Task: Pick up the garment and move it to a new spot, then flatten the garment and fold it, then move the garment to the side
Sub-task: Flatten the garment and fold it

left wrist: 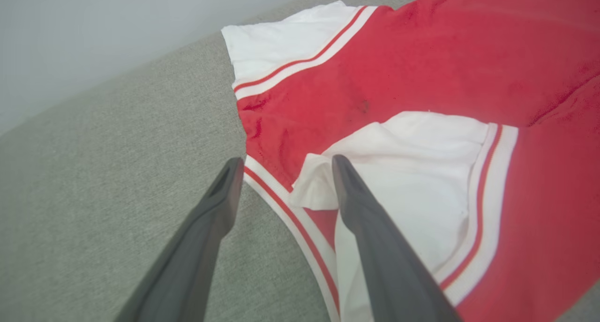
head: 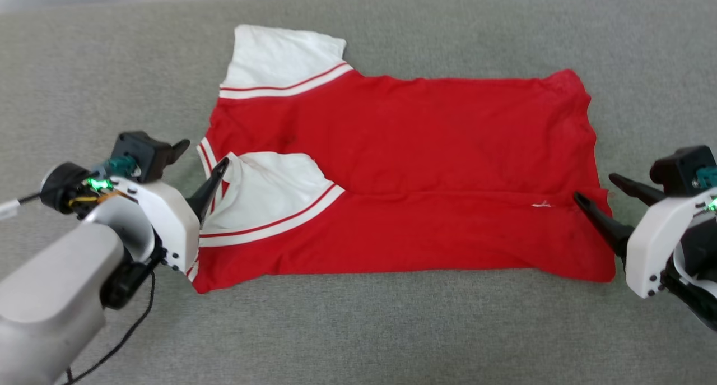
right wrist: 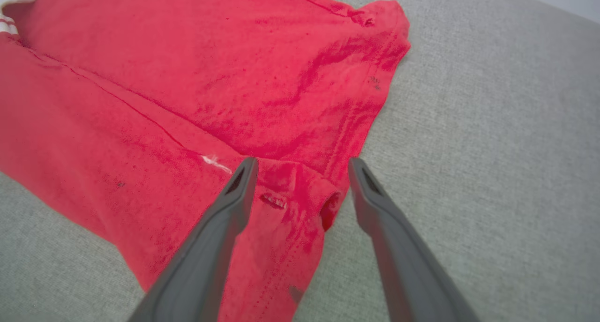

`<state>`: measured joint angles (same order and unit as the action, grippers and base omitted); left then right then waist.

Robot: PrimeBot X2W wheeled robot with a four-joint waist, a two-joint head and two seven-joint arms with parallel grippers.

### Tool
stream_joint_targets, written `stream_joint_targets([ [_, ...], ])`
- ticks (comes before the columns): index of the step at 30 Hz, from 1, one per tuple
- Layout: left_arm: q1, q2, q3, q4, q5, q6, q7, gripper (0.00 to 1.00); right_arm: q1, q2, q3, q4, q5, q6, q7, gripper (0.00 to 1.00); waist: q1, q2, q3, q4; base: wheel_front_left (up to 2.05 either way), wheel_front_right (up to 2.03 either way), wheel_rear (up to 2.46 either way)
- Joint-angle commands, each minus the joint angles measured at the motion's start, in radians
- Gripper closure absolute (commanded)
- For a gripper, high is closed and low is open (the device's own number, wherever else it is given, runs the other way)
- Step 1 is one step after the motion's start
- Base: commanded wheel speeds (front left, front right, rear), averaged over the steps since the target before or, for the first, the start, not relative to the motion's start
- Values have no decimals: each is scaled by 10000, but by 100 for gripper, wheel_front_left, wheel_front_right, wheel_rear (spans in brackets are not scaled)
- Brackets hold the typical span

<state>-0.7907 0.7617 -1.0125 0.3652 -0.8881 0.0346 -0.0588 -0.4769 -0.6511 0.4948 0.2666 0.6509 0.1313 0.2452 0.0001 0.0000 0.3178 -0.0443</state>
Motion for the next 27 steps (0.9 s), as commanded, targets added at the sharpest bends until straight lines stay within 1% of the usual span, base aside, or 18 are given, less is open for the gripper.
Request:
stream_joint_targets([
  [1,-172,98,29,-120,-47,9,107,0,175,-53,-40,-64,36,-11,-63,0,-1,0,-232,114,0,0,0],
  [3,-310,303,70,-490,-138,69,484,0,326,-117,-121,-247,24,-11,-39,0,-1,0,-372,169,0,0,0],
  [5,-423,529,53,-802,-339,107,1168,0,482,-166,-206,-380,-15,-11,62,0,-1,0,-484,206,0,0,0],
  [9,-797,963,-161,-1414,-713,31,2943,0,666,-120,-351,-648,-70,-11,254,0,-1,0,-617,239,0,0,0],
  [14,-1154,1282,-550,-2045,-1338,-189,5183,0,840,6,-391,-907,-100,-11,557,0,-1,0,-691,219,0,0,0],
  [17,-1162,1196,-711,-2153,-1936,-161,6330,0,906,103,-433,-989,-134,-11,710,0,-1,0,-677,176,0,0,0],
  [21,-1110,1168,-1125,-2072,-2363,-192,7698,0,859,196,-338,-1120,-137,-11,893,0,-1,0,-590,53,0,0,0],
  [24,-963,1108,-1392,-1936,-2532,-223,8330,0,731,240,-234,-1171,-114,-11,1029,0,-1,0,-486,-91,0,0,0],
  [27,-870,1039,-1699,-1705,-2332,-302,8582,0,633,281,-136,-1167,-91,-11,1060,0,-1,0,-383,-225,0,0,0],
])
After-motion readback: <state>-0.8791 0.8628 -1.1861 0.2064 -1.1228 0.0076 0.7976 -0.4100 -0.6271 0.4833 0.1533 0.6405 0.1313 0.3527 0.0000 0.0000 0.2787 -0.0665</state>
